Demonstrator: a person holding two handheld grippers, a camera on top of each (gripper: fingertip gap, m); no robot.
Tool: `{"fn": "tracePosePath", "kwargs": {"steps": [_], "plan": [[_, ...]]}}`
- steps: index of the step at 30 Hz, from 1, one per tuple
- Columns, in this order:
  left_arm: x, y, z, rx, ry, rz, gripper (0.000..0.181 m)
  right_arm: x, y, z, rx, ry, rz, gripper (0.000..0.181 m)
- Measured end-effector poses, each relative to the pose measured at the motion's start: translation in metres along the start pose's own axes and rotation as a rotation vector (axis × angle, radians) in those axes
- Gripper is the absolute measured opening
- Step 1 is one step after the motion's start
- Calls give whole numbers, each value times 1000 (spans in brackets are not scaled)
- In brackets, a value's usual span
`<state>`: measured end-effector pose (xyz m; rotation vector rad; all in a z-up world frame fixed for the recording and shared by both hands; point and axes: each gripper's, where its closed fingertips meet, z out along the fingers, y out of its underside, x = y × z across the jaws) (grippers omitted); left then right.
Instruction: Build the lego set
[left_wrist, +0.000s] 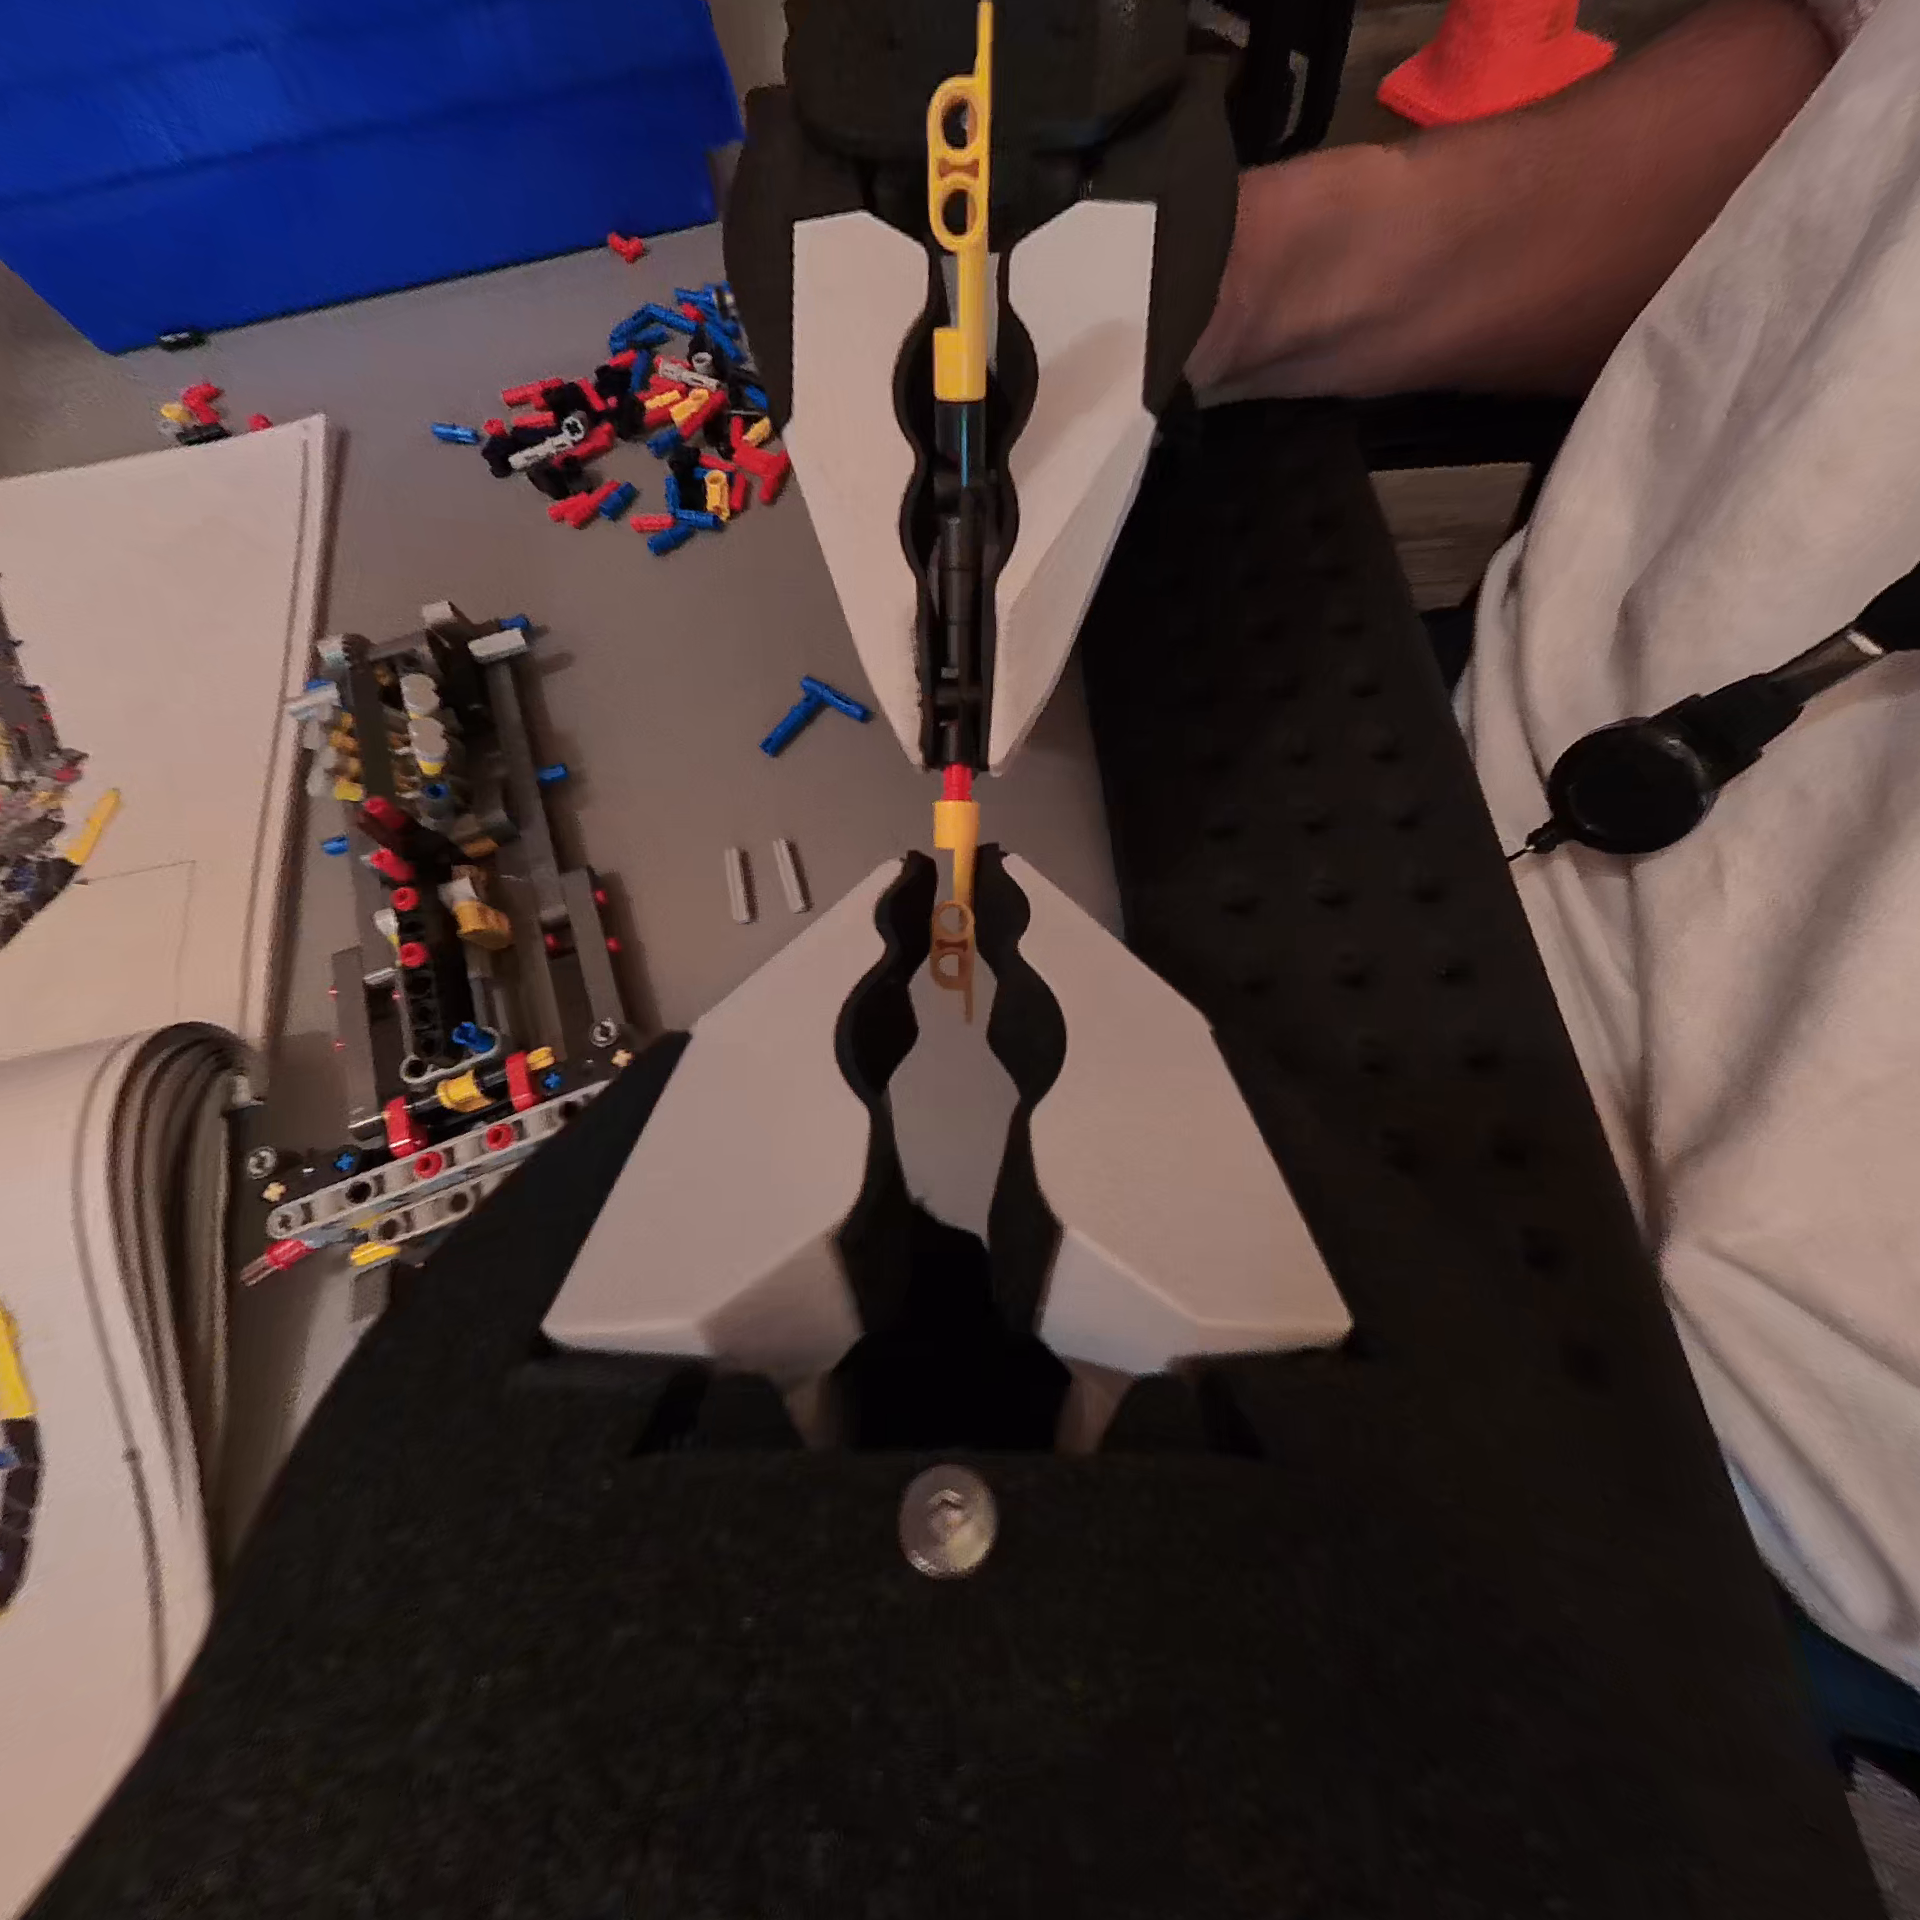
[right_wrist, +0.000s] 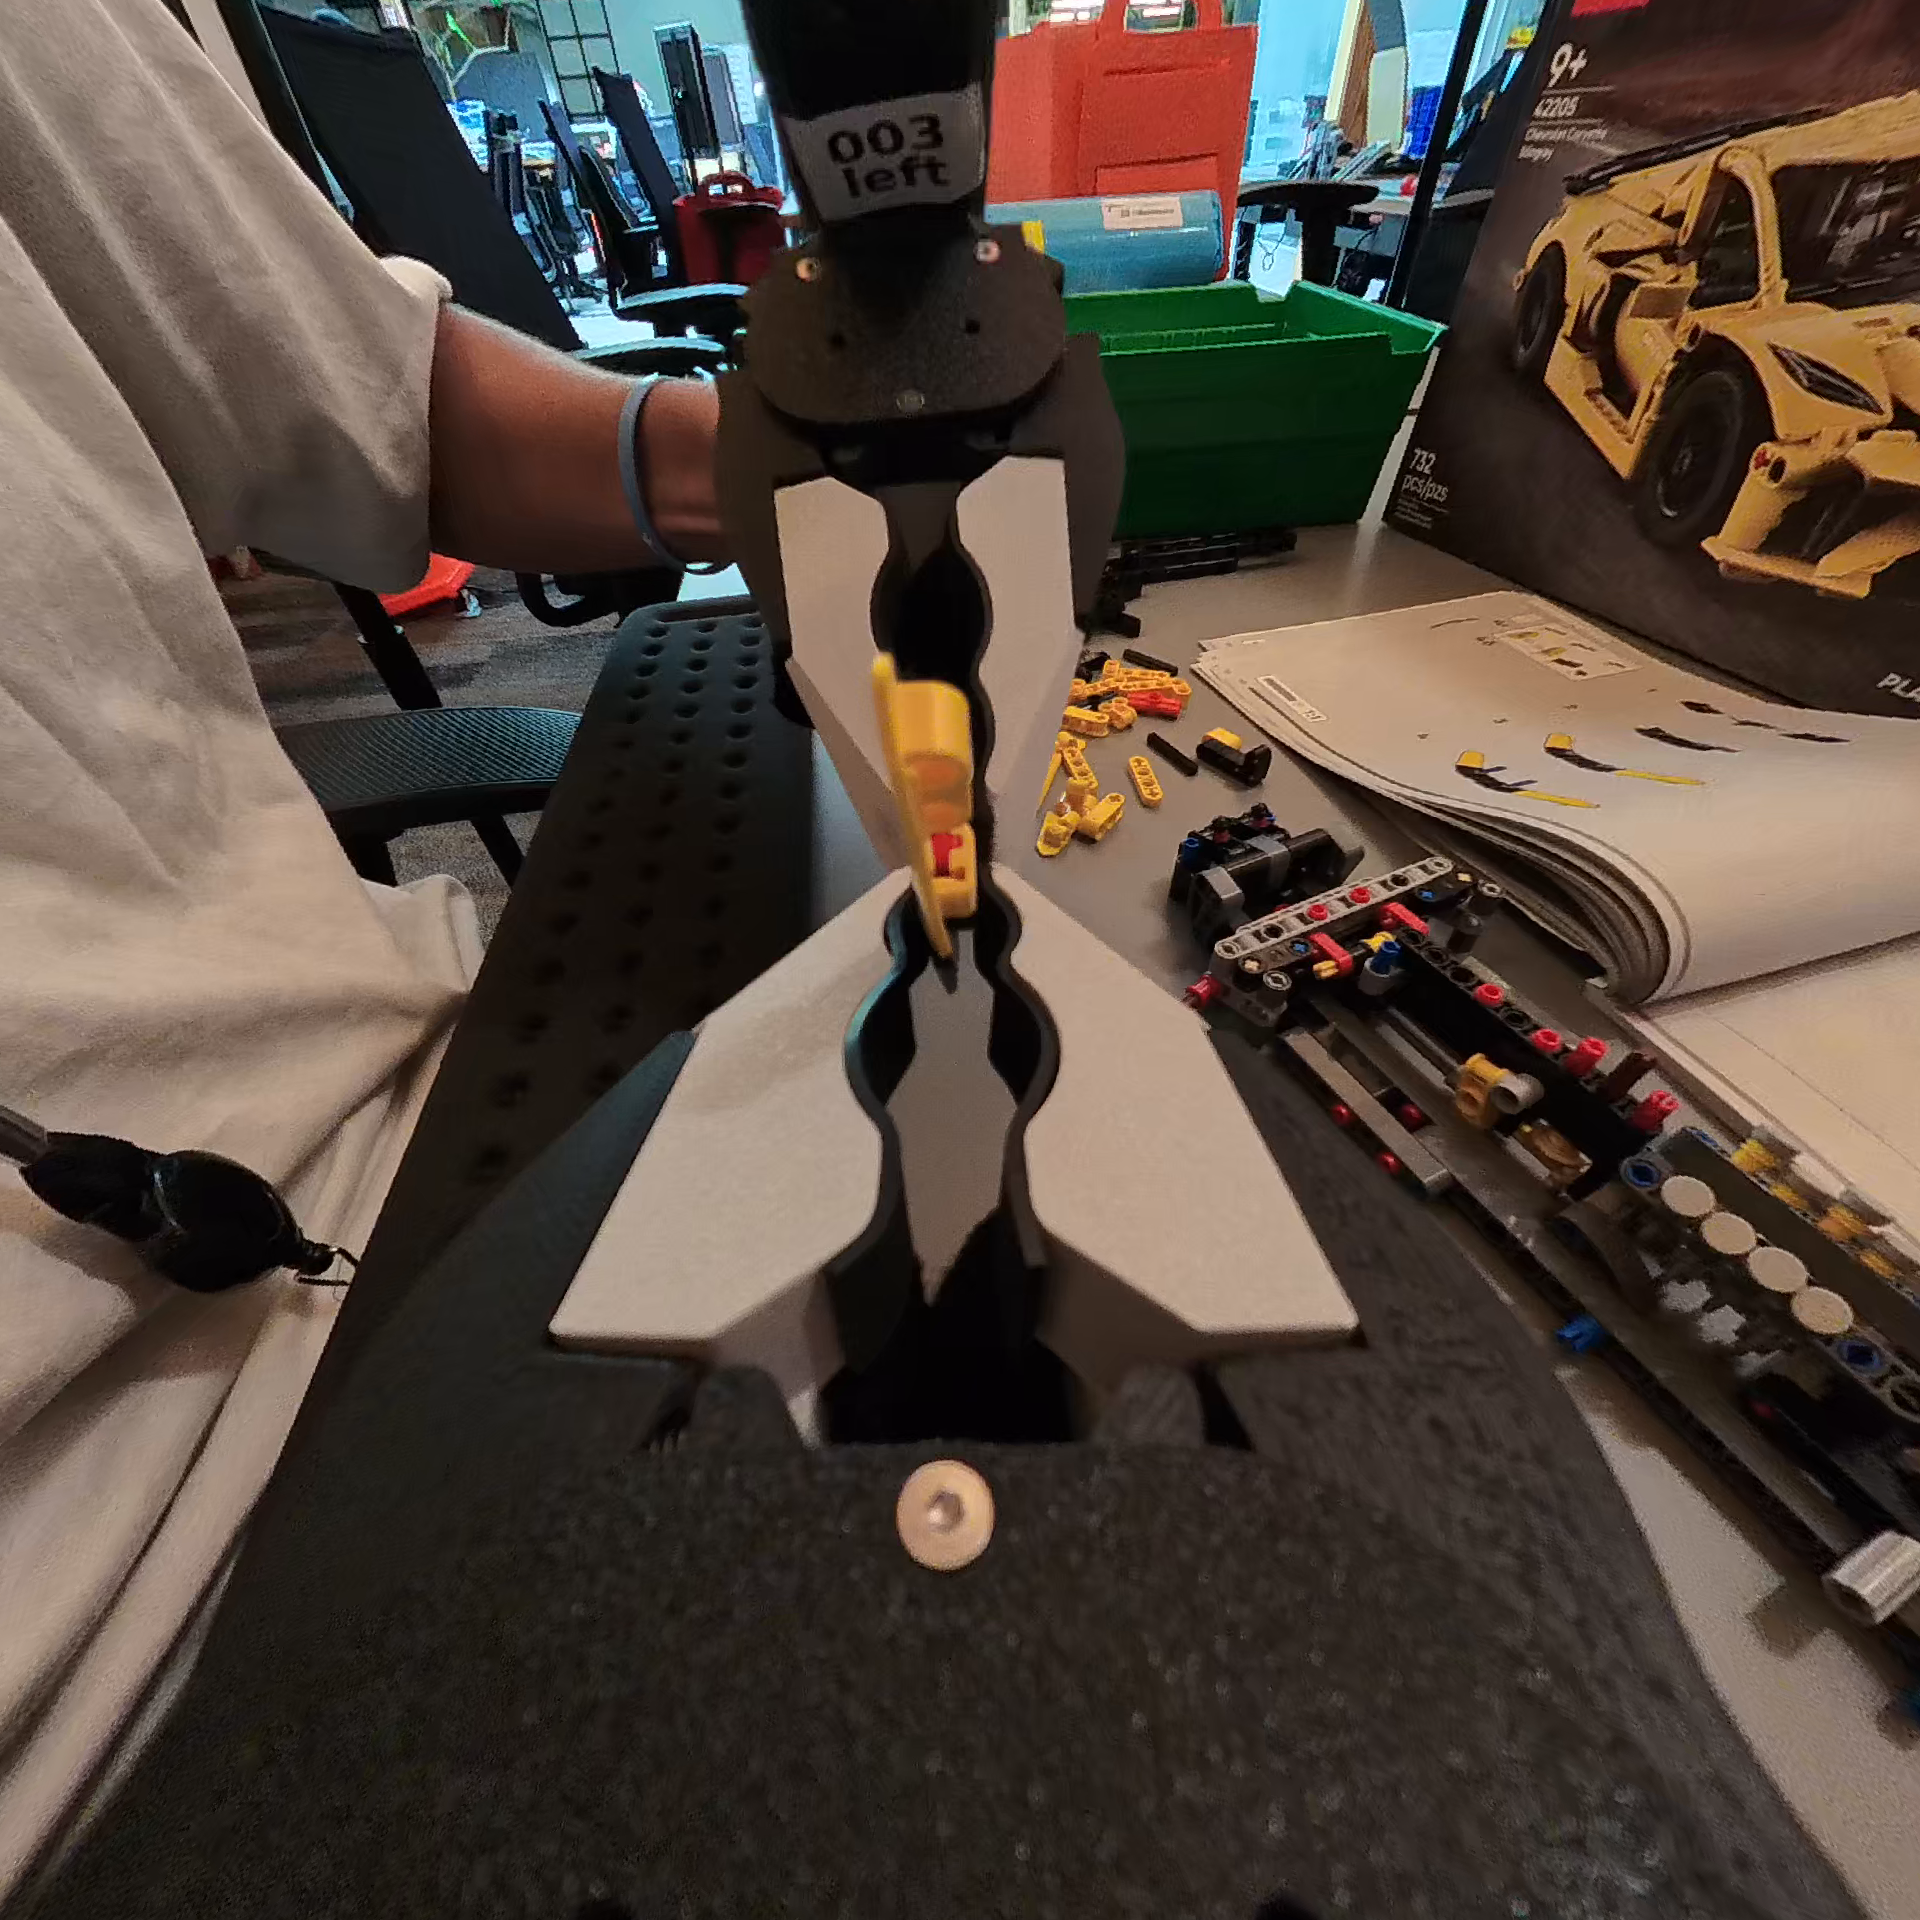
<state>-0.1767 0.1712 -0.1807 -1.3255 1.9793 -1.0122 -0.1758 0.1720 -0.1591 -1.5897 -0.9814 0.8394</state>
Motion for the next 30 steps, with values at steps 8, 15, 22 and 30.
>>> {"fn": "tracePosePath", "kwargs": {"steps": [8, 15, 22, 30], "plan": [[1, 3, 0, -106, -35, 80, 5, -2, 3, 3, -15, 3, -29, 7], [1, 14, 5, -228, -62, 203, 5, -5, 13, 8, -70, -8, -41, 7], [-5, 2, 4, -163, -90, 156, 5, 2, 3, 0, -17, 27, -29, 7], [8, -19, -4, 210, 142, -162, 20, 3, -16, -13, 116, -40, 87, 7]]}}
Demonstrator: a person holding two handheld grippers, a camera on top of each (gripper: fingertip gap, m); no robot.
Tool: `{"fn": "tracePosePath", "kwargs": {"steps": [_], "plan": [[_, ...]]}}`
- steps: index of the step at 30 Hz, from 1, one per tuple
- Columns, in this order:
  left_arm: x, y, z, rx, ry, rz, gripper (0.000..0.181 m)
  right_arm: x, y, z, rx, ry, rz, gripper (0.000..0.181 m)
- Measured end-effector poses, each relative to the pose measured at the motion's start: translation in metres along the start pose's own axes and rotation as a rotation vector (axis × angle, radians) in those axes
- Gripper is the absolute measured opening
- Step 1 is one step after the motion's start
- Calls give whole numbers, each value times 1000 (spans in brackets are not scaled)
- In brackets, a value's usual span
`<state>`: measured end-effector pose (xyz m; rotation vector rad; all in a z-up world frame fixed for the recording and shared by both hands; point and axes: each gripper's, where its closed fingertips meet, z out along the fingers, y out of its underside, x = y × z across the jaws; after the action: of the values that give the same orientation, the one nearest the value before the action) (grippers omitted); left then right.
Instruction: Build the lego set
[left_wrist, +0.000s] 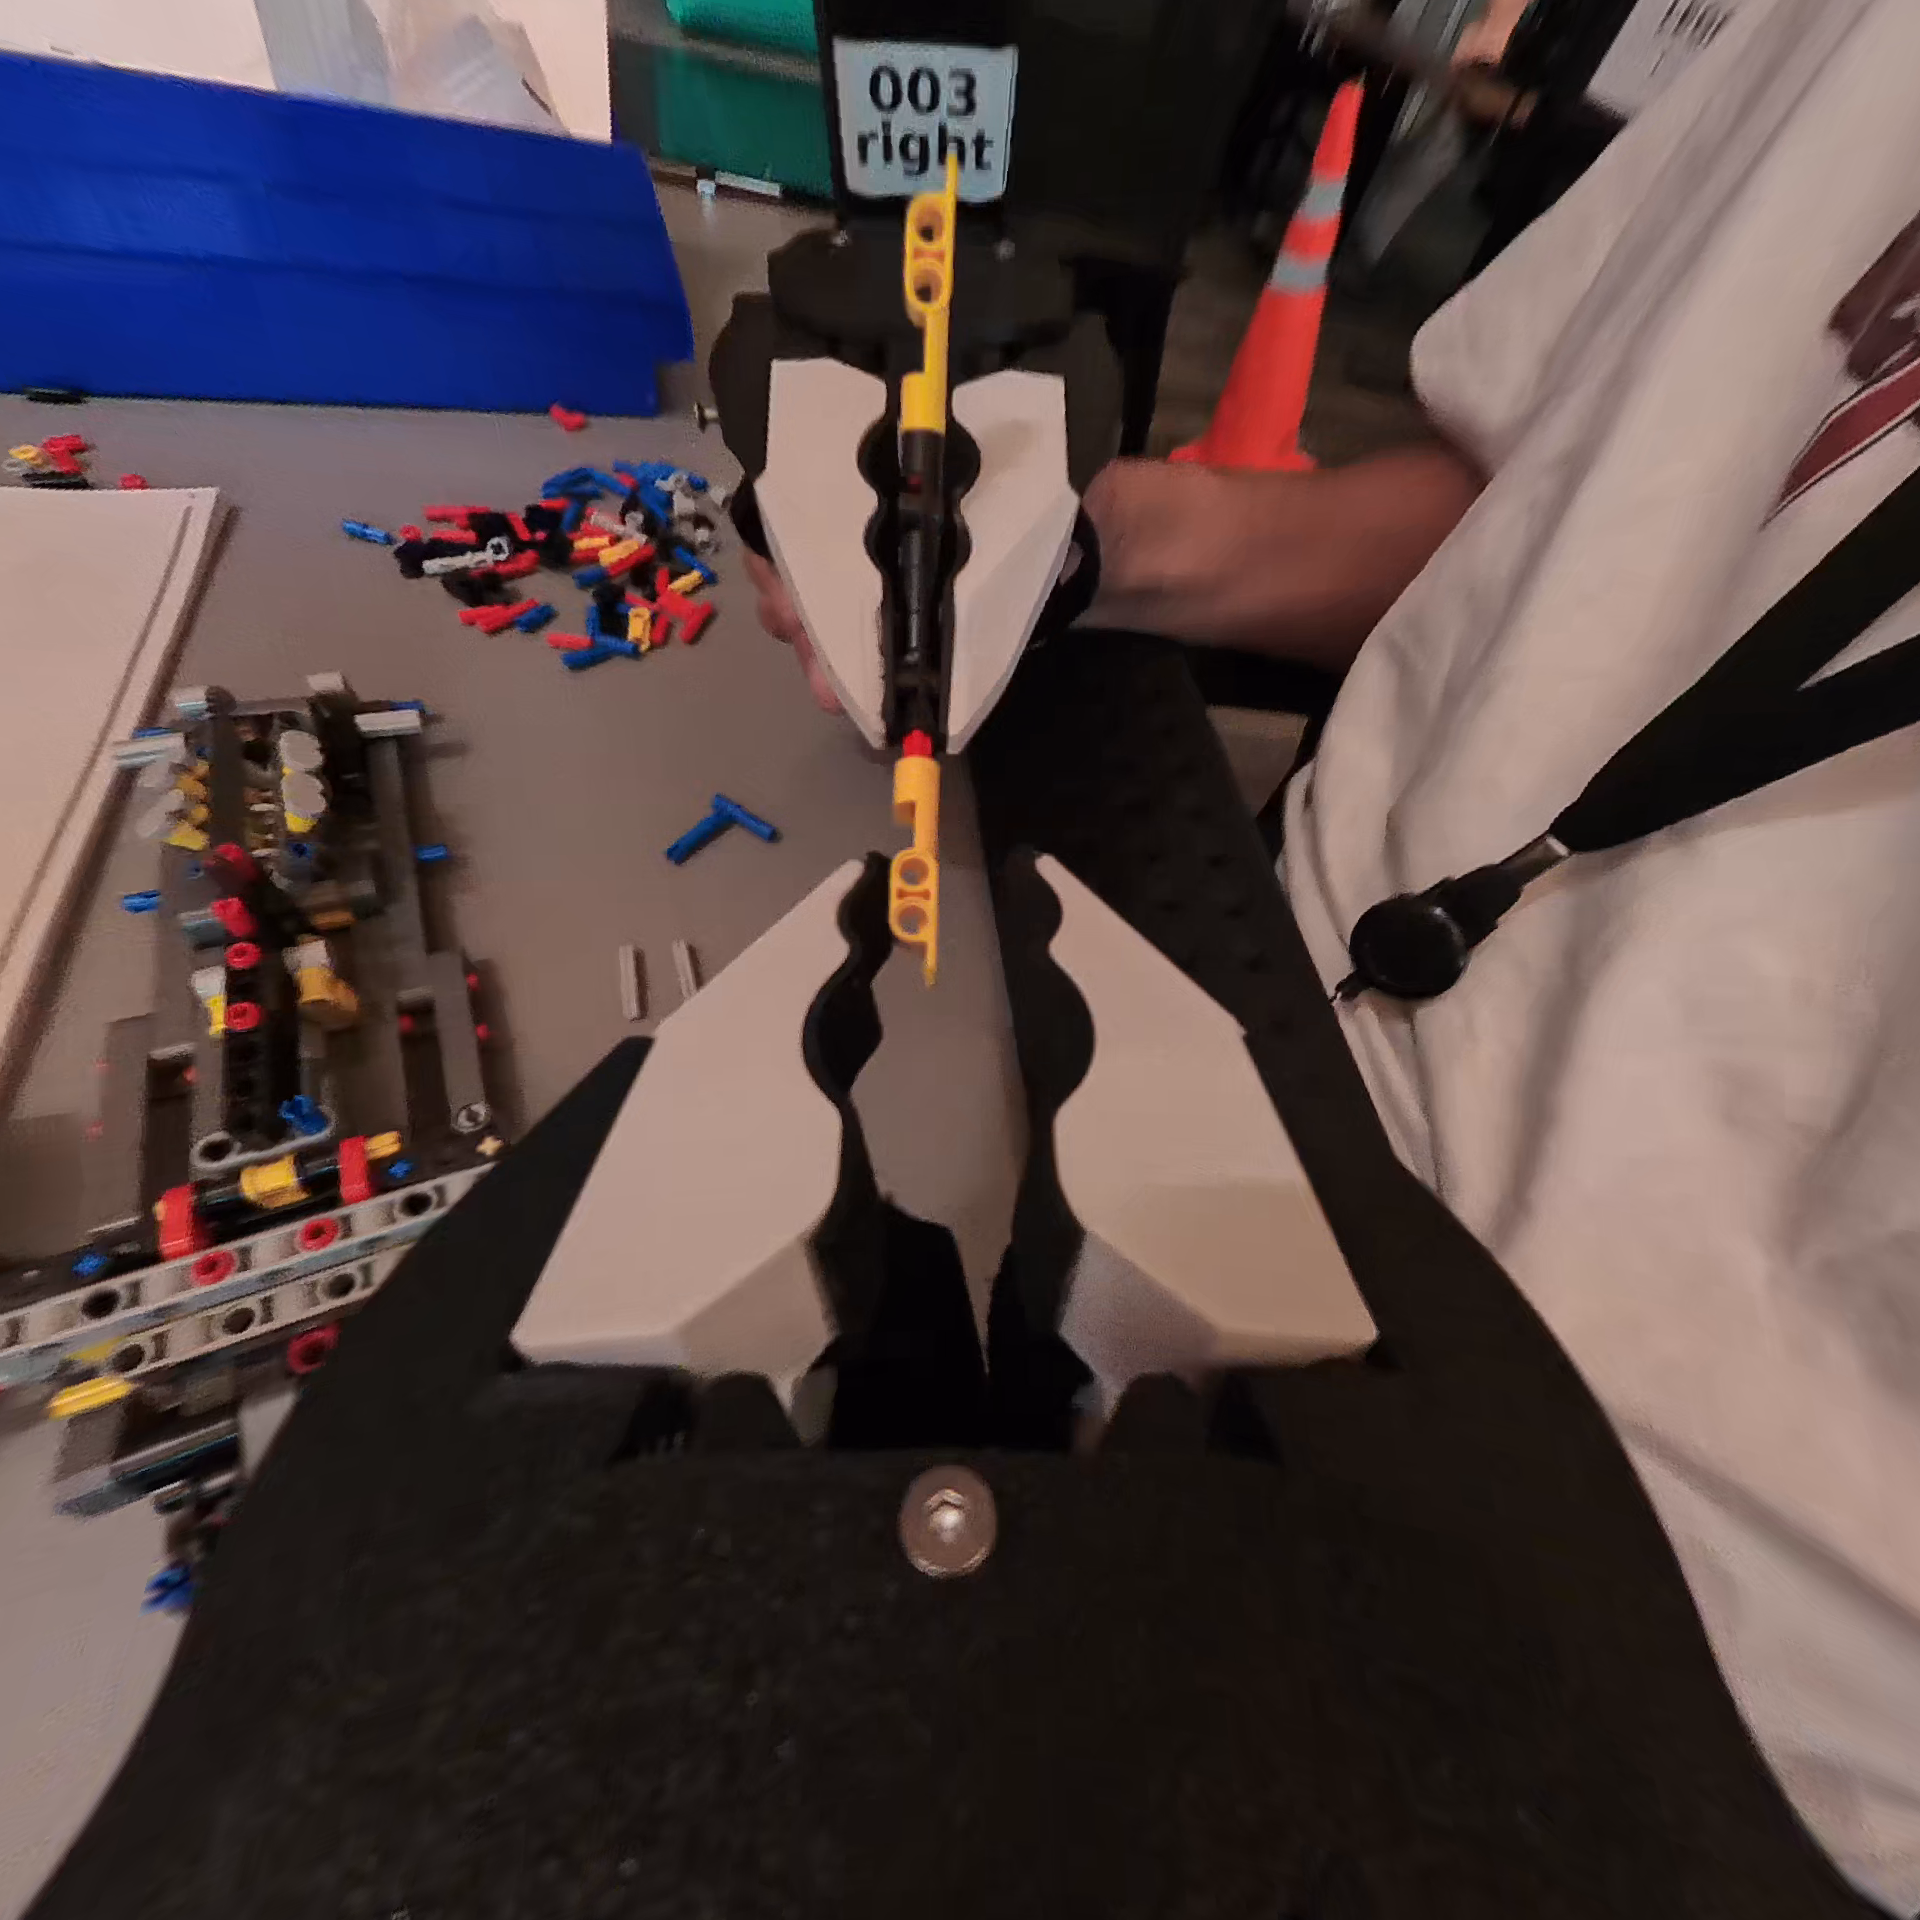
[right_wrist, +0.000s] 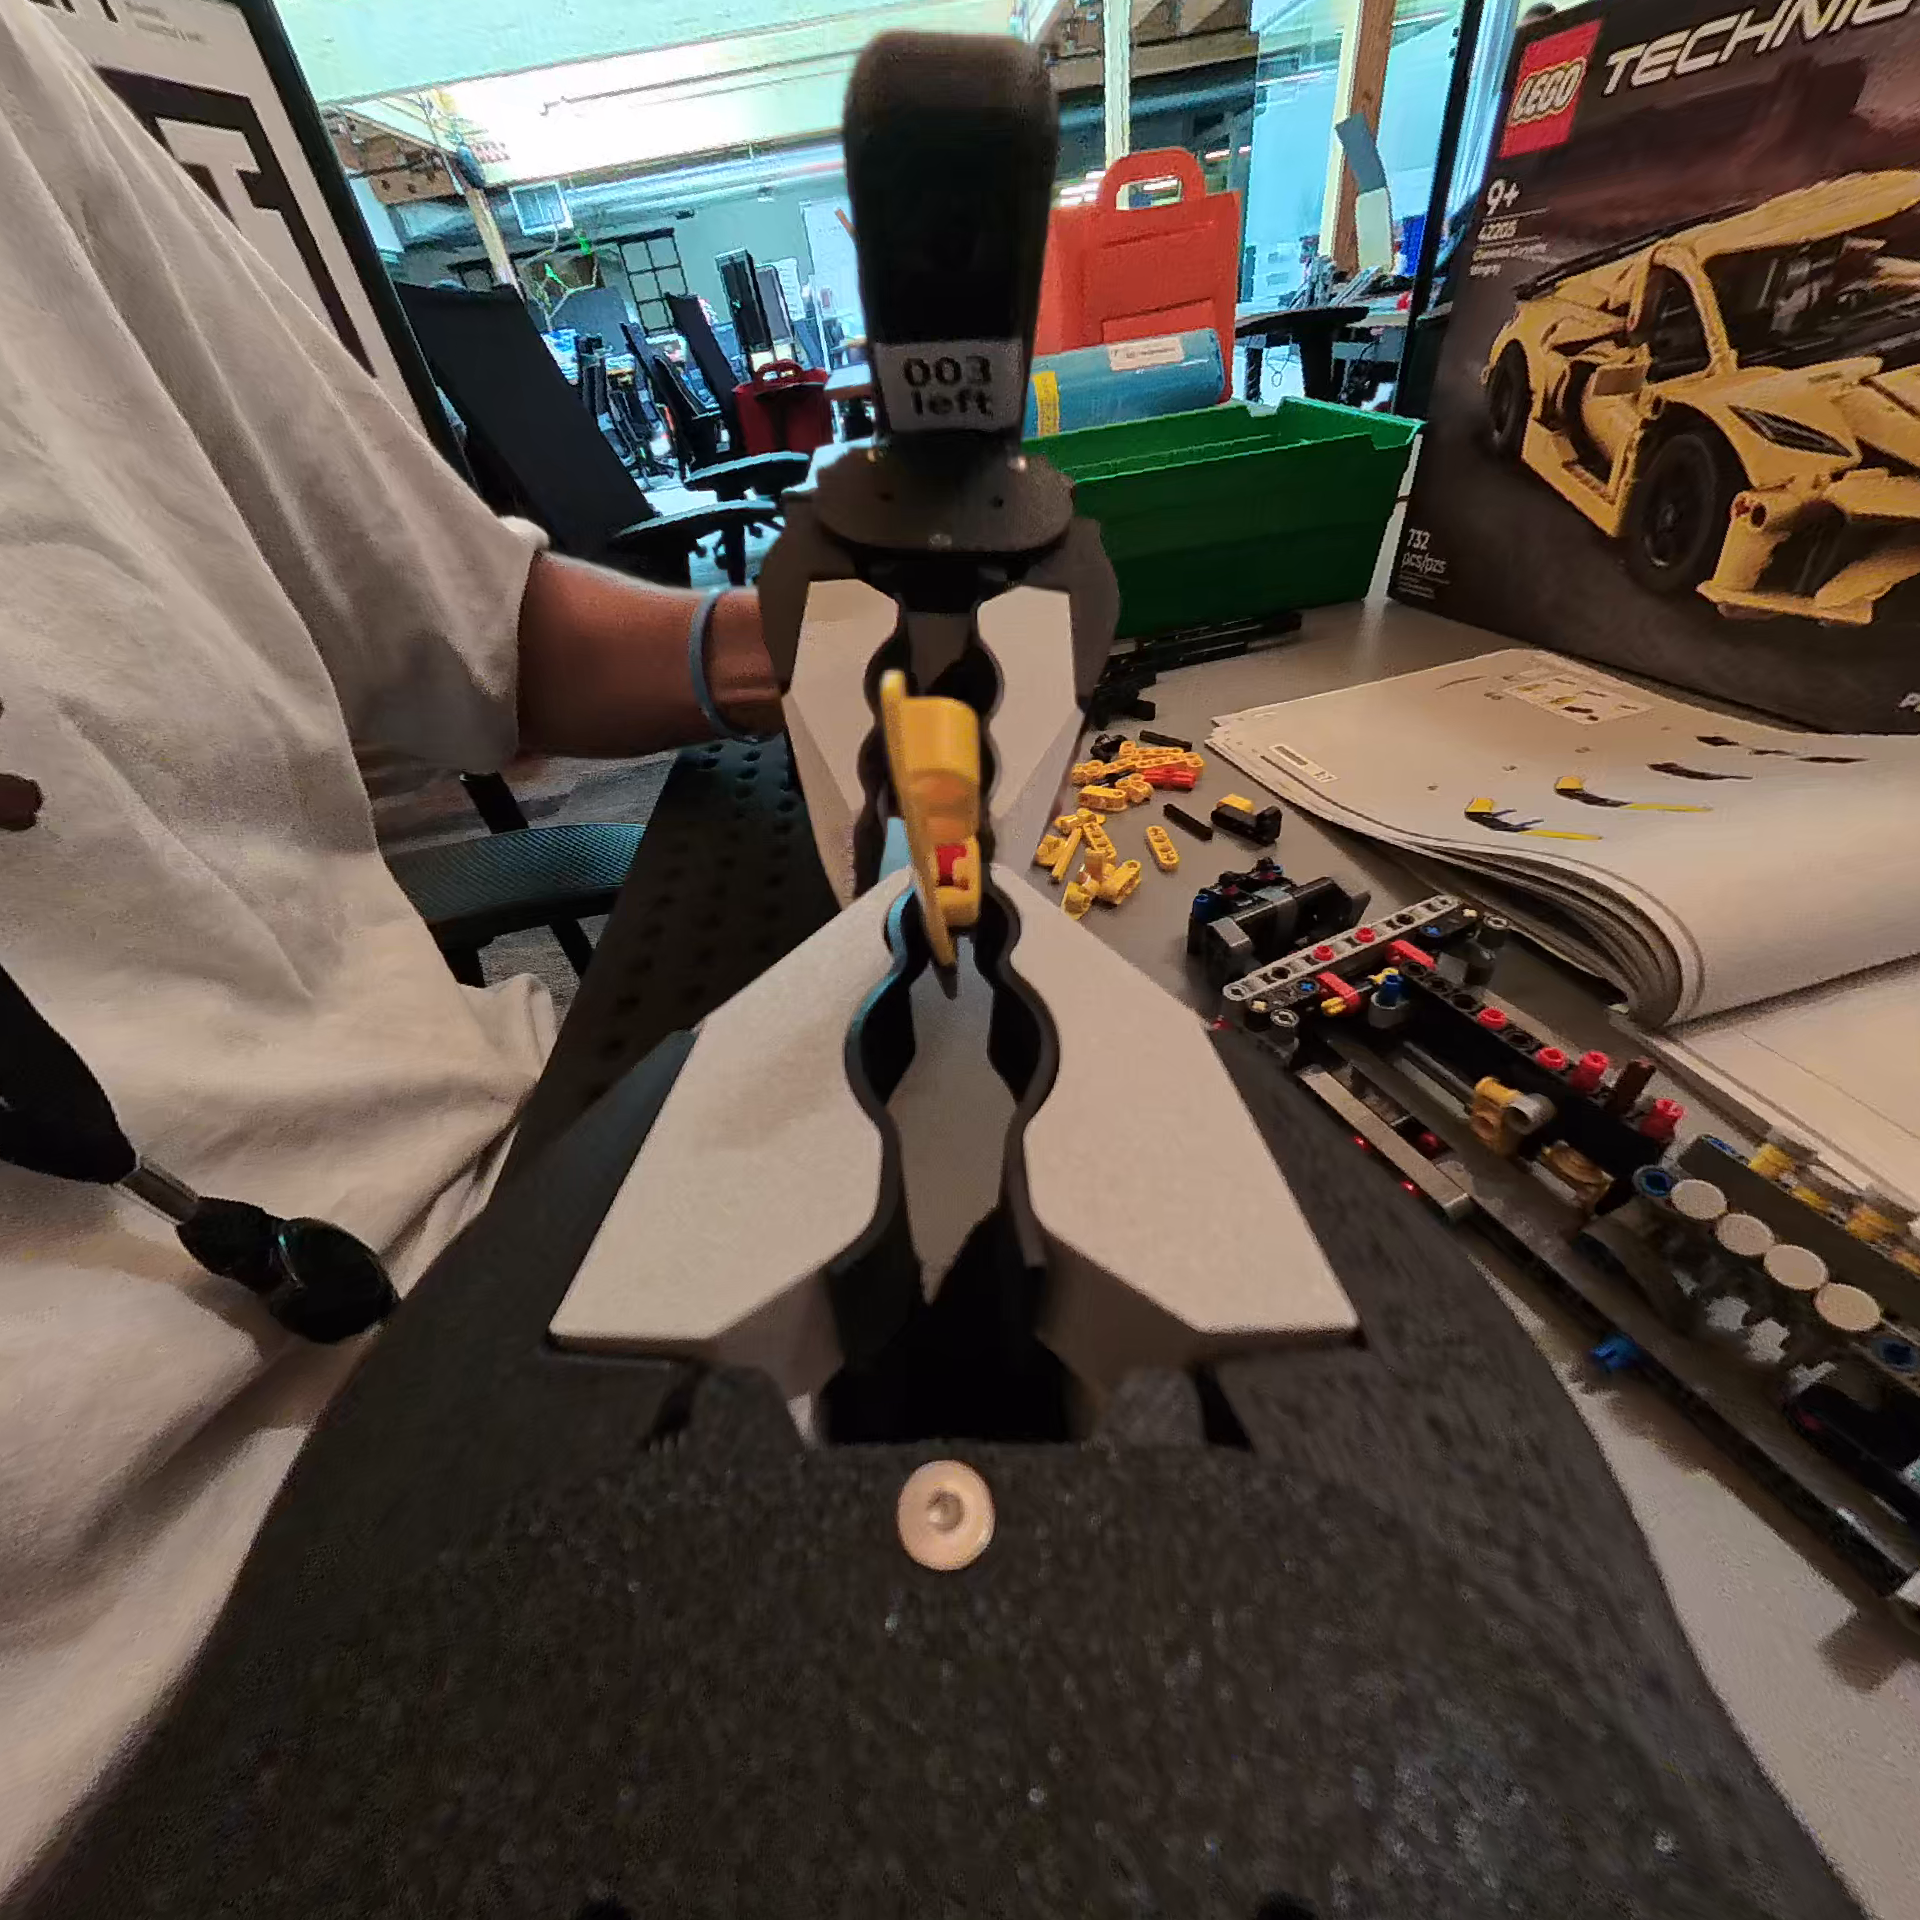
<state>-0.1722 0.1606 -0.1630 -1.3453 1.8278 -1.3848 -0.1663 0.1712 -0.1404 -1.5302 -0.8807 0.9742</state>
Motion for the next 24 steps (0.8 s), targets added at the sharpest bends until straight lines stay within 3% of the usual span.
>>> {"fn": "tracePosePath", "kwargs": {"steps": [2, 6, 10, 17, 24], "plan": [[-3, -5, -2, 83, -1, -17, 6, 0, 0, 0, 4, -7, 15, 7], [-7, -13, -6, 191, 15, -67, 6, 4, 1, 0, 5, -4, 47, 7], [-9, -11, -7, 194, 15, -64, 6, 5, 3, 2, 0, -9, 62, 7], [-4, -43, -16, 386, 53, -95, 6, 1, -30, -2, 196, -73, 157, 7], [-4, -31, -12, 295, 55, -74, 6, 1, -19, 0, 137, -95, 217, 7]]}}
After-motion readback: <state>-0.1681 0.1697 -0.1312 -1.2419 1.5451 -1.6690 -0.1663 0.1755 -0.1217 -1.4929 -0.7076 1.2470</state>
